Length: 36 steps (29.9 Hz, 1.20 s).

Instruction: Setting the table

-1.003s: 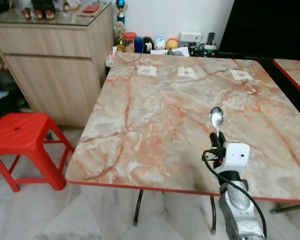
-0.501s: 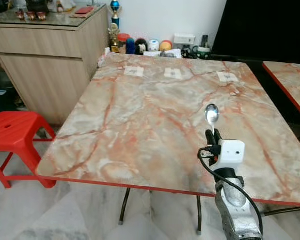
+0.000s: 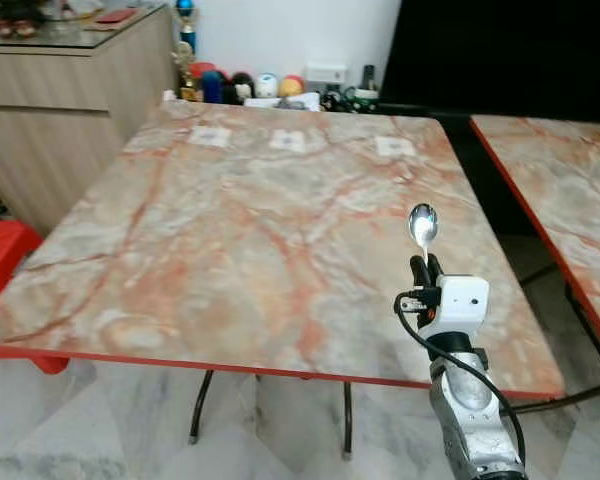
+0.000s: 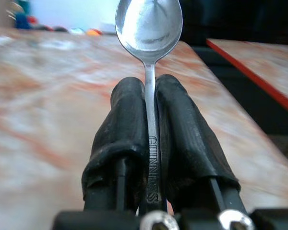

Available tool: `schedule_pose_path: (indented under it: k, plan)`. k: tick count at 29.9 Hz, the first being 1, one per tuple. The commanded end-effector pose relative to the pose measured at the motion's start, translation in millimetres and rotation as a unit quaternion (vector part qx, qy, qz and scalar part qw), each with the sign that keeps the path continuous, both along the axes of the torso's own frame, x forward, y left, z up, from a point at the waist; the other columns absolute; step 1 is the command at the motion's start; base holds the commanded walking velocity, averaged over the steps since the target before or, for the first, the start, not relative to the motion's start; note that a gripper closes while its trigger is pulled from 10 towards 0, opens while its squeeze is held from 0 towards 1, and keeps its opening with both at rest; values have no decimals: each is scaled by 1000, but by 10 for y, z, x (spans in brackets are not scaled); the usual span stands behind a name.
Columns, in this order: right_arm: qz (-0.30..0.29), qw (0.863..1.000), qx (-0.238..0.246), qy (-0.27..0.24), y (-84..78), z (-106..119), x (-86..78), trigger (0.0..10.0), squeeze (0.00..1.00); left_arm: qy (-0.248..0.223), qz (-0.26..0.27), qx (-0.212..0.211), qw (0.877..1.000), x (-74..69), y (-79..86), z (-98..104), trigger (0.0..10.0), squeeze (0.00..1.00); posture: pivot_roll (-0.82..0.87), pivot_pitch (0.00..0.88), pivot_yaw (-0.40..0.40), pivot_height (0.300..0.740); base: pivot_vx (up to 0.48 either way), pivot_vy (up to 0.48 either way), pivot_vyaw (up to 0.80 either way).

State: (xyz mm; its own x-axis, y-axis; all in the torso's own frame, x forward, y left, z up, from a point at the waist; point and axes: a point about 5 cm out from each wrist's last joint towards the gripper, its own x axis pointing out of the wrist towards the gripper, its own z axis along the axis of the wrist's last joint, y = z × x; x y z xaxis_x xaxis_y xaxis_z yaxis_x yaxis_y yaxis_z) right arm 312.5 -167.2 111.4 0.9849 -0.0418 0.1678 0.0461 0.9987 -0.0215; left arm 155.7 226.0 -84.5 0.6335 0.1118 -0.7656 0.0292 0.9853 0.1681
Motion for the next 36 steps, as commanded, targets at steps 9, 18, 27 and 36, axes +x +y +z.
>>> schedule_pose_path:
  k: [9,18,27,36]
  plan:
    - [-3,1000,5,-10,17,60,23,10000,0,15,-6,5,1000,-73,29,-25,10000,0,21,100,-30,740,0,-345,0]
    - [-7,1000,6,-17,4,96,36,10000,0,16,-7,6,1000,-78,34,-26,10000,0,19,101,-28,740,0,-347,0]
    - [-38,996,-10,-76,-95,344,43,10000,0,17,-8,6,1000,-86,31,-30,10000,0,15,100,-27,740,0,-347,0]
    - [-47,994,-13,-94,-115,424,28,10000,0,17,-11,4,1000,-72,9,-31,10000,0,13,99,-27,740,0,-346,0]
